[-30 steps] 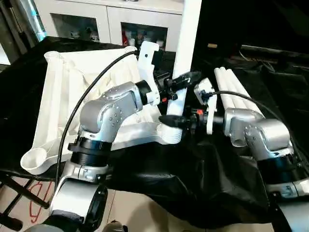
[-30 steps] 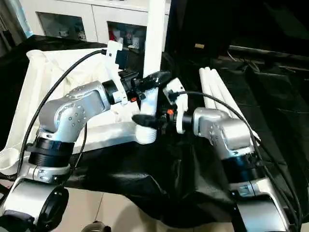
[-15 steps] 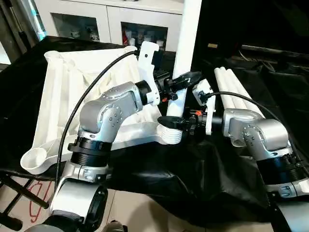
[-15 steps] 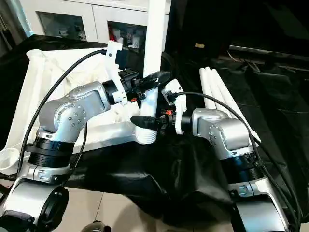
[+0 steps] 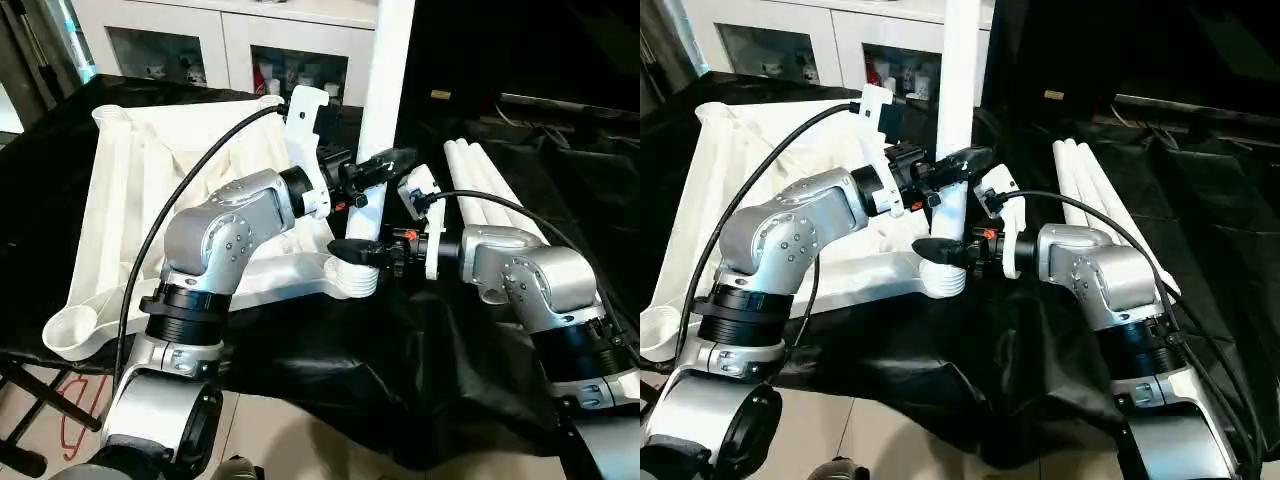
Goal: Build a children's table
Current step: Pick table leg
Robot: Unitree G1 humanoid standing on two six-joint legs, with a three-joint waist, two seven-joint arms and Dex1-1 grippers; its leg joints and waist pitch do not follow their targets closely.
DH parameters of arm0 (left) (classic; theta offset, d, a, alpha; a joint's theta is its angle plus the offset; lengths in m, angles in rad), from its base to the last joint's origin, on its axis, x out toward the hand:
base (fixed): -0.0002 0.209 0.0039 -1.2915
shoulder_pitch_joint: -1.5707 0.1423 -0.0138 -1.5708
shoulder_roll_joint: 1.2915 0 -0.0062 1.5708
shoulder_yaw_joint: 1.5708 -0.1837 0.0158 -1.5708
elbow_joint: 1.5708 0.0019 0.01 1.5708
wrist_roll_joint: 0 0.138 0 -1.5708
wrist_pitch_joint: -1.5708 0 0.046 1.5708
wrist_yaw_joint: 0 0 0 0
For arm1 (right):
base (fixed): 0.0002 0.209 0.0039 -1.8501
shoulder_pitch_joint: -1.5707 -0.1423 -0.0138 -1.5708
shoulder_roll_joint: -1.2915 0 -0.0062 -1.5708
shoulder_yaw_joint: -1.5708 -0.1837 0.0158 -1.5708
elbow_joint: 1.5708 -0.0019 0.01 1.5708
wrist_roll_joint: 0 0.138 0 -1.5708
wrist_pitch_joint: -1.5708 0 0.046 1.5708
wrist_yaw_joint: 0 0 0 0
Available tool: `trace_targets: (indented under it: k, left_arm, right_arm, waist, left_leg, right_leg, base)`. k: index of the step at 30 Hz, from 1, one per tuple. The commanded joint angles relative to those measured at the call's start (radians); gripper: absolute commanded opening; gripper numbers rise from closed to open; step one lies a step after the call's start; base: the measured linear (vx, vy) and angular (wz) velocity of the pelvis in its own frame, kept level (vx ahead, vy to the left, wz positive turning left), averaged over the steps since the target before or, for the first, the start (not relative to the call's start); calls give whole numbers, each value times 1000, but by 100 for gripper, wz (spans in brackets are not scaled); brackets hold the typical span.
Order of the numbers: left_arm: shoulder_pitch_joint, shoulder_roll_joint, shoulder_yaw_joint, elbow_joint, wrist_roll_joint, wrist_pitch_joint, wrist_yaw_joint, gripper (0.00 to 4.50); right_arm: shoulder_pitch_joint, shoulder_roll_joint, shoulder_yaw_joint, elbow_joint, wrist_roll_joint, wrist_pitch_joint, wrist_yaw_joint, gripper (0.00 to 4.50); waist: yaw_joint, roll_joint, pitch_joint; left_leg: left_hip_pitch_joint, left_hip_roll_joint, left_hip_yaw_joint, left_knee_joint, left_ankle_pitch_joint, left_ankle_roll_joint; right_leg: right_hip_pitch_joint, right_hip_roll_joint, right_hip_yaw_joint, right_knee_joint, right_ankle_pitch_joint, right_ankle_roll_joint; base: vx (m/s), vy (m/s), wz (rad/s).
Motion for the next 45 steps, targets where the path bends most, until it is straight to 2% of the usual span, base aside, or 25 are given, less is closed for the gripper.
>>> trace_targets:
  k: [1,3,6,8,11,13,15,19,20,22,23,24,25,26,28,29,30,31,33,36,39,40,41,43,45]
  left_arm:
    - [-2,9,-18,-16,13,-3,-17,258]
    - [2,7,-19,-22,10,-16,-28,262]
    - [0,-11,-8,-9,38,-104,-10,283]
    - [-3,-24,3,-1,48,-154,0,287]
    - [-26,-77,105,-2,-19,-208,48,287]
    - [-36,-83,145,-1,-35,-229,77,287]
    - [-47,-81,206,19,-50,-264,123,287]
    - [-36,-27,237,52,-59,-253,94,287]
    - [-18,10,219,56,-32,-257,56,287]
    - [39,102,122,49,72,-272,-31,287]
    - [84,166,46,44,147,-302,-81,287]
    - [114,207,-5,40,196,-323,-113,287]
    - [124,220,-19,39,208,-326,-121,287]
    - [184,286,-103,26,260,-339,-184,287]
    - [211,310,-140,14,269,-330,-214,287]
    - [238,332,-181,1,279,-326,-244,287]
    - [257,345,-211,-6,284,-332,-270,287]
    - [257,345,-213,-6,285,-332,-271,287]
    - [275,350,-282,39,340,-368,-313,287]
    - [272,353,-326,95,395,-397,-340,287]
    - [266,356,-339,124,412,-412,-348,287]
    - [258,359,-343,152,418,-420,-353,287]
    - [253,362,-346,166,420,-421,-355,270]
    - [250,371,-345,185,420,-421,-360,260]
    - [253,381,-335,191,414,-412,-370,239]
  right_arm:
    - [-9,0,-14,18,-16,-16,-18,191]
    - [-11,11,-24,24,-11,-24,-25,191]
    - [-14,33,-44,34,-5,-44,-47,191]
    - [-17,41,-51,40,-5,-56,-53,191]
    - [-22,79,-91,59,-3,-91,-112,191]
    - [-27,96,-105,76,-5,-110,-138,191]
    - [-34,119,-124,99,-9,-137,-177,191]
    - [-39,147,-158,118,-10,-166,-232,191]
    - [-41,152,-167,124,-13,-174,-249,191]
    - [-42,157,-173,143,-38,-211,-283,191]
    - [-42,158,-172,161,-62,-245,-309,191]
    - [-42,158,-170,173,-78,-268,-327,191]
    - [-41,159,-171,176,-81,-275,-332,191]
    - [-39,162,-181,194,-94,-299,-362,191]
    - [-38,161,-183,203,-104,-310,-376,191]
    - [-33,158,-178,206,-115,-323,-379,191]
    - [-26,157,-174,205,-121,-332,-378,191]
    - [-26,156,-174,205,-122,-333,-378,191]
    - [-4,154,-161,197,-132,-346,-362,191]
    - [12,155,-153,180,-131,-342,-354,191]
    - [18,154,-147,172,-128,-338,-347,191]
    - [24,155,-141,167,-130,-339,-343,191]
    - [27,156,-139,166,-132,-342,-341,191]
    - [34,155,-135,166,-143,-350,-347,191]
    - [46,155,-138,151,-139,-345,-347,191]
  waist:
    - [4,-9,-80]
    - [4,-5,-80]
    - [4,3,-81]
    - [3,0,-81]
    - [4,-7,-82]
    - [4,-8,-82]
    - [2,-6,-81]
    - [0,1,-81]
    - [-1,1,-82]
    - [-1,3,-83]
    - [-5,4,-83]
    - [-8,9,-82]
    - [-3,9,-84]
    - [-3,4,-83]
    - [-1,9,-80]
    - [0,-4,-80]
    - [1,4,-79]
    - [2,5,-79]
    - [3,6,-76]
    - [1,6,-75]
    - [-3,5,-76]
    - [-3,29,-77]
    - [-6,25,-77]
    - [-5,24,-78]
    - [-3,32,-79]
  left_leg:
    - [18,38,-8,-63,1,40]
    - [19,39,-9,-64,-3,35]
    - [18,39,-10,-64,-14,27]
    - [18,39,-11,-65,-16,24]
    - [17,39,-10,-65,-19,21]
    - [18,38,-9,-64,-19,23]
    - [19,39,-10,-65,-24,23]
    - [21,36,-9,-65,-17,21]
    - [23,37,-11,-67,-9,17]
    - [25,39,-12,-68,-4,15]
    - [25,39,-9,-69,-1,8]
    - [25,40,-10,-70,1,-1]
    - [28,40,-11,-70,2,-4]
    - [29,40,-7,-72,-1,-15]
    - [28,40,-8,-76,-17,-26]
    - [30,41,-6,-77,-24,-28]
    - [29,40,-6,-78,-33,-36]
    - [29,41,-6,-78,-35,-38]
    - [28,40,-7,-81,-55,-41]
    - [25,39,-7,-82,-68,-45]
    - [25,39,-9,-83,-83,-48]
    - [26,37,-11,-82,-93,-55]
    - [27,37,-10,-82,-99,-57]
    - [27,37,-11,-82,-106,-58]
    - [28,37,-11,-81,-106,-58]
  right_leg:
    - [58,-80,46,-60,113,-263]
    - [56,-80,46,-60,112,-265]
    - [58,-81,46,-60,133,-270]
    - [60,-80,46,-61,141,-271]
    - [62,-83,46,-58,154,-287]
    - [61,-83,45,-59,147,-286]
    - [60,-81,46,-60,131,-275]
    - [56,-78,45,-59,130,-265]
    - [54,-77,45,-58,127,-250]
    - [52,-78,44,-59,126,-241]
    - [50,-74,44,-57,120,-227]
    - [48,-74,44,-56,118,-219]
    - [47,-76,43,-56,118,-214]
    - [46,-76,44,-55,124,-216]
    - [44,-76,44,-54,105,-217]
    - [44,-77,44,-56,97,-218]
    - [44,-78,45,-55,85,-219]
    - [44,-79,45,-55,87,-220]
    - [44,-79,46,-60,70,-215]
    - [48,-80,48,-61,64,-208]
    - [48,-80,47,-62,53,-209]
    - [45,-80,47,-63,52,-211]
    - [45,-78,48,-65,61,-212]
    - [46,-78,47,-64,73,-220]
    - [46,-78,47,-62,85,-231]
  base:
    - [0,0,0]
    - [0,0,0]
    - [0,0,0]
    - [0,0,0]
    - [0,0,0]
    - [0,0,0]
    - [0,0,0]
    - [0,0,0]
    - [0,0,0]
    - [0,0,0]
    - [0,0,0]
    - [0,0,0]
    - [0,0,0]
    - [0,0,0]
    - [0,0,0]
    - [0,0,0]
    - [0,0,0]
    - [0,0,0]
    - [0,0,0]
    - [0,0,0]
    - [0,0,0]
    - [0,0,0]
    - [0,0,0]
    - [0,0,0]
    - [0,0,0]
